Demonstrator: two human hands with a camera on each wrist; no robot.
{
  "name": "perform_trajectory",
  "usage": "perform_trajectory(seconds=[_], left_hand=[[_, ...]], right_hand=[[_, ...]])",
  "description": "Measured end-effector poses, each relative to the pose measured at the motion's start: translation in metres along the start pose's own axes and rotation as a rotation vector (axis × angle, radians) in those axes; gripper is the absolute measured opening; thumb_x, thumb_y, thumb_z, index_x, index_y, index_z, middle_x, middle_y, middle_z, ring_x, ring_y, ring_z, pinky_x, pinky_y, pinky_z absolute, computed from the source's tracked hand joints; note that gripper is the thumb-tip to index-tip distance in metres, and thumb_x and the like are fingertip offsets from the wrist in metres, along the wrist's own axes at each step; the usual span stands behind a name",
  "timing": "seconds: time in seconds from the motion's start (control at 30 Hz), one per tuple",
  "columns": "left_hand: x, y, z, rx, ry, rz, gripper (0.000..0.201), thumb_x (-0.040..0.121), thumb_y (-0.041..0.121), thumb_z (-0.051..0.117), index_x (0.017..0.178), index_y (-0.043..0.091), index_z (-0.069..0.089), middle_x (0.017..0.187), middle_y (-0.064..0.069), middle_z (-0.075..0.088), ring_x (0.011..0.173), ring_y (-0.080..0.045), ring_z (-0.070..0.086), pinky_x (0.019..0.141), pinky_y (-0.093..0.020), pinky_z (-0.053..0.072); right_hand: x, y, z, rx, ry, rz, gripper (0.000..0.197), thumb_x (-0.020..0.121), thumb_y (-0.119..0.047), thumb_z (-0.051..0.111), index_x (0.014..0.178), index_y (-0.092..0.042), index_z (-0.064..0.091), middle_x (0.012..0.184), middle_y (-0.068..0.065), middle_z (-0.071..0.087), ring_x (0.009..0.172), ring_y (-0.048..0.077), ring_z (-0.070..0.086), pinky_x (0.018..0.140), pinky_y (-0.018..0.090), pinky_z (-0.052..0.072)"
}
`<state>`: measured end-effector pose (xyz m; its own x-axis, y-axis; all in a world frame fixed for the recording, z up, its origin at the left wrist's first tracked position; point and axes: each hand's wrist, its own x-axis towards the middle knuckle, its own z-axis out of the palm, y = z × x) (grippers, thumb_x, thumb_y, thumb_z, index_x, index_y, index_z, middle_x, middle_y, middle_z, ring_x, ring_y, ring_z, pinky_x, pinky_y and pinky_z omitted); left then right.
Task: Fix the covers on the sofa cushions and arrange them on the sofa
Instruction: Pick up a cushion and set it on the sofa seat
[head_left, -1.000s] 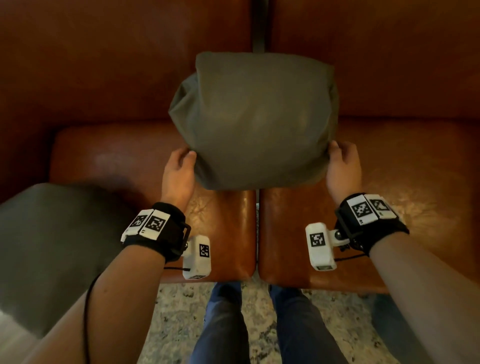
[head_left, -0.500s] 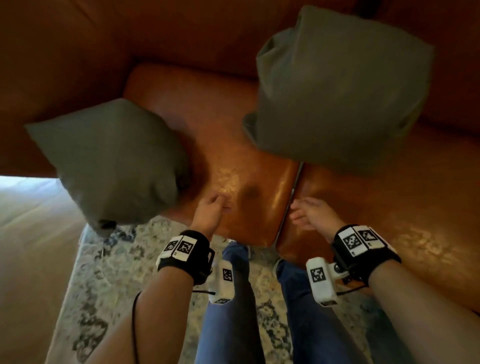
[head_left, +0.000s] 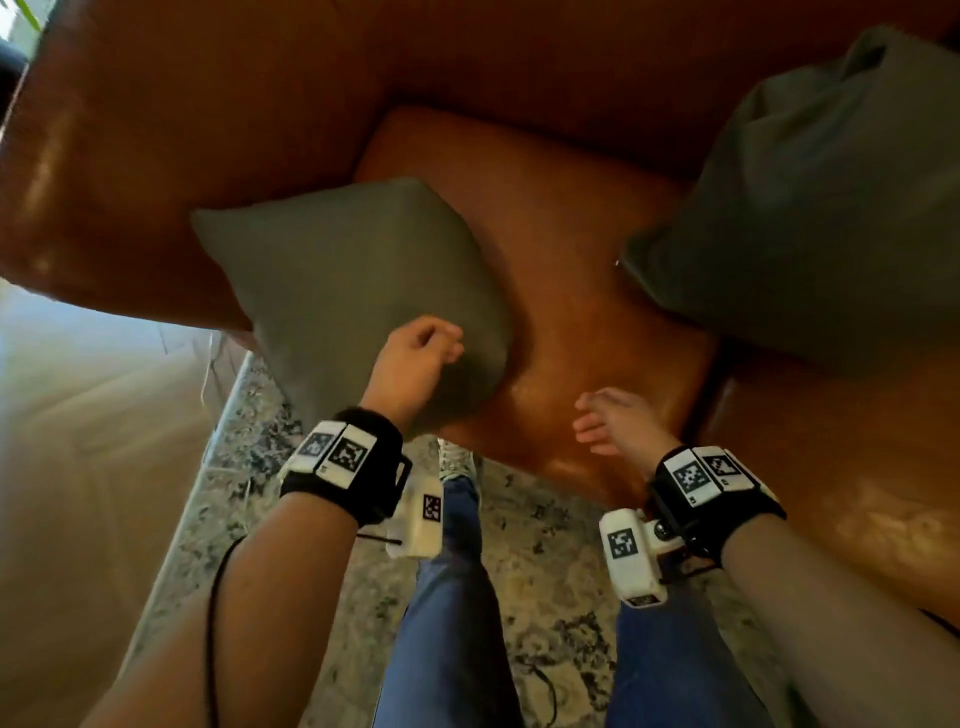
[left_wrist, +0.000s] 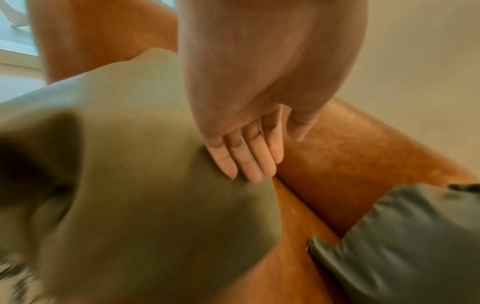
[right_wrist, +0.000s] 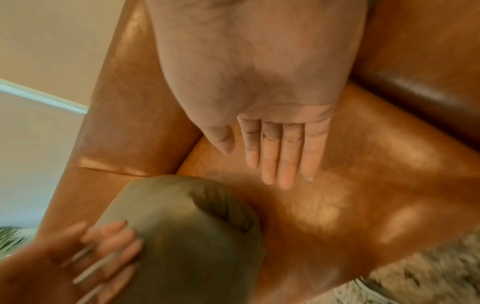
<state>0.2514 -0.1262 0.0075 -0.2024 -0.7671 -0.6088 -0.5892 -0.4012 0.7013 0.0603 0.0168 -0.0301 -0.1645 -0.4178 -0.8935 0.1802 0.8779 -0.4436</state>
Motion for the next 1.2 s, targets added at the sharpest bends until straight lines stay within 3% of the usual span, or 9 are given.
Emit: perform_trajectory(seconds=[0.1,0.27,0.37,0.43,0.6,0.8,0.93,1.1,1.2], left_hand=[[0.032,0.024,-0.046,0.041,-0.087,0.061,0.022,0.1,0.013,0.042,0.091,0.02,0.061,0.086,0.002,0.064,0.081,-0.009,0.059,0.072,-0.025,0.048],[0.089,0.054,-0.116,0.176,-0.068,0.135,0.02,0.094,0.022,0.048,0.081,0.027,0.062,0.09,-0.004,0.062,0.084,-0.015,0.057,0.072,-0.029,0.046],[0.128,0.059,-0.141,0.298,0.018,0.103,0.019,0.089,0.035,0.055,0.096,0.022,0.067,0.098,-0.002,0.065,0.094,-0.019,0.059,0.086,-0.03,0.047],[0.151,0.064,-0.149,0.351,0.078,0.012,0.034,0.081,0.046,0.053,0.105,0.027,0.066,0.115,-0.006,0.065,0.11,-0.027,0.058,0.1,-0.041,0.045],[0.178,0.069,-0.142,0.506,-0.028,-0.133,0.059,0.094,0.05,0.045,0.143,0.016,0.045,0.148,-0.011,0.044,0.133,-0.036,0.043,0.111,-0.043,0.035],[0.201,0.071,-0.13,0.486,0.018,-0.255,0.073,0.093,0.055,0.05,0.147,0.008,0.036,0.15,-0.013,0.042,0.133,-0.033,0.044,0.103,-0.033,0.036],[0.195,0.073,-0.128,0.445,0.013,-0.324,0.076,0.092,0.057,0.051,0.148,0.008,0.035,0.149,-0.013,0.042,0.132,-0.033,0.045,0.105,-0.034,0.037],[0.178,0.068,-0.142,0.345,-0.007,-0.374,0.084,0.085,0.067,0.051,0.146,0.011,0.039,0.144,-0.013,0.048,0.125,-0.034,0.051,0.107,-0.042,0.041],[0.17,0.058,-0.15,0.267,-0.008,-0.415,0.096,0.066,0.074,0.056,0.141,0.015,0.047,0.134,-0.012,0.058,0.113,-0.035,0.059,0.103,-0.046,0.045]], right_hand=[[0.004,-0.005,0.062,0.157,0.069,0.073,0.025,0.101,-0.022,0.045,0.115,-0.005,0.056,0.091,0.011,0.064,0.075,0.02,0.061,0.065,0.031,0.051],[0.006,-0.019,0.153,0.375,0.094,0.172,0.042,0.102,-0.042,0.039,0.121,-0.008,0.055,0.11,0.017,0.067,0.088,0.027,0.066,0.075,0.04,0.054],[0.01,-0.029,0.182,0.507,0.185,0.223,0.053,0.1,-0.051,0.034,0.126,-0.009,0.052,0.112,0.015,0.067,0.089,0.028,0.068,0.061,0.033,0.053],[0.013,-0.033,0.192,0.569,0.19,0.28,0.059,0.099,-0.057,0.03,0.129,-0.009,0.049,0.116,0.013,0.065,0.089,0.028,0.066,0.057,0.032,0.049],[0.023,-0.037,0.203,0.715,0.121,0.404,0.084,0.087,-0.076,0.033,0.141,-0.013,0.042,0.129,0.017,0.058,0.107,0.039,0.059,0.067,0.046,0.054],[0.028,-0.033,0.205,0.935,0.095,0.389,0.097,0.077,-0.084,0.038,0.147,-0.018,0.034,0.139,0.014,0.05,0.118,0.041,0.051,0.093,0.062,0.045],[0.027,-0.037,0.205,1.06,0.087,0.391,0.109,0.065,-0.088,0.049,0.147,-0.02,0.034,0.139,0.016,0.05,0.122,0.043,0.049,0.096,0.071,0.039],[0.019,-0.046,0.201,1.077,0.121,0.383,0.11,0.064,-0.089,0.049,0.149,-0.021,0.033,0.144,0.013,0.048,0.128,0.038,0.045,0.103,0.062,0.038],[0.012,-0.054,0.193,1.078,0.158,0.352,0.11,0.063,-0.088,0.052,0.149,-0.023,0.033,0.146,0.009,0.047,0.132,0.034,0.044,0.108,0.056,0.035]])
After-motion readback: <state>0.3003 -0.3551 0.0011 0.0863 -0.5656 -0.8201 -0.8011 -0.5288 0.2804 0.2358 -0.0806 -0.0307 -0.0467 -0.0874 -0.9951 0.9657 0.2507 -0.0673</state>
